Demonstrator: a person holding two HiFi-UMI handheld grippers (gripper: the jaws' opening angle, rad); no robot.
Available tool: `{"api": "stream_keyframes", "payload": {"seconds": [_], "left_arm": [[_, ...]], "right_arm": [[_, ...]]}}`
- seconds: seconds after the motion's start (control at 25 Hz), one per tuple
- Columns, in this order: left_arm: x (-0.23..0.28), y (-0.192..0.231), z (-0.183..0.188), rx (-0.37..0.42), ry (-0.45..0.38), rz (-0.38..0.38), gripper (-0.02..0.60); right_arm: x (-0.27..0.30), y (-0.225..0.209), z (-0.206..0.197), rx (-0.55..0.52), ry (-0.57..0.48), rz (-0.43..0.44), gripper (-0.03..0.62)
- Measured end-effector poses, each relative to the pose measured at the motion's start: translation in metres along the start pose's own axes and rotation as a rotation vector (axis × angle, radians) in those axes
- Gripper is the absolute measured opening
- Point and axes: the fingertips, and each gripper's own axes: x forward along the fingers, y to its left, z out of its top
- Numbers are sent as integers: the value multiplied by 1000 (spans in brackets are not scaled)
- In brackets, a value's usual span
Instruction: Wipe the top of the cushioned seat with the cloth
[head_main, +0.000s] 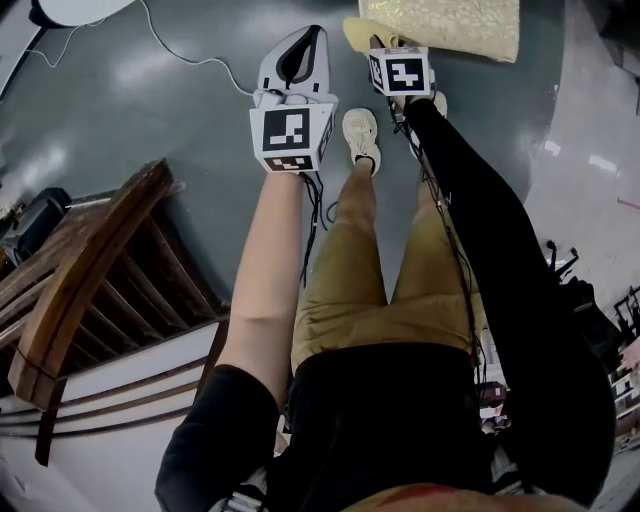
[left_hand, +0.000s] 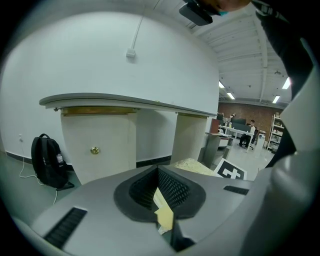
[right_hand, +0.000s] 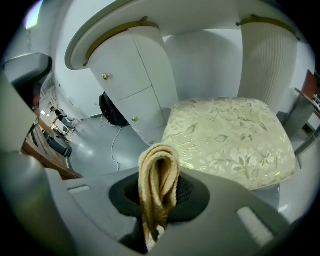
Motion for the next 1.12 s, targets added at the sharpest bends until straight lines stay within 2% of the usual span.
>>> {"api": "stream_keyframes", "payload": {"seconds": [0.2,0.28,0.8,0.96,1.12], "left_arm": [[21,-40,15,-3,-9,-41,8],[30,-57,21,1,-12,-57,8],[89,-165,41,20,11,-116,8],[103,-179,50,24,8,-112,8],[116,-189,58,25,6,-103,8]], "right_arm": [[-21,-46,2,21,-23,-30,55],[-33,-73,5,31,-38,-68,55],[-119,-300,-16,97,-20,-337,55],[-140,-343,-13,99,-35,-394,55],[-158,-369,-10,128,-59,-420,55]]}}
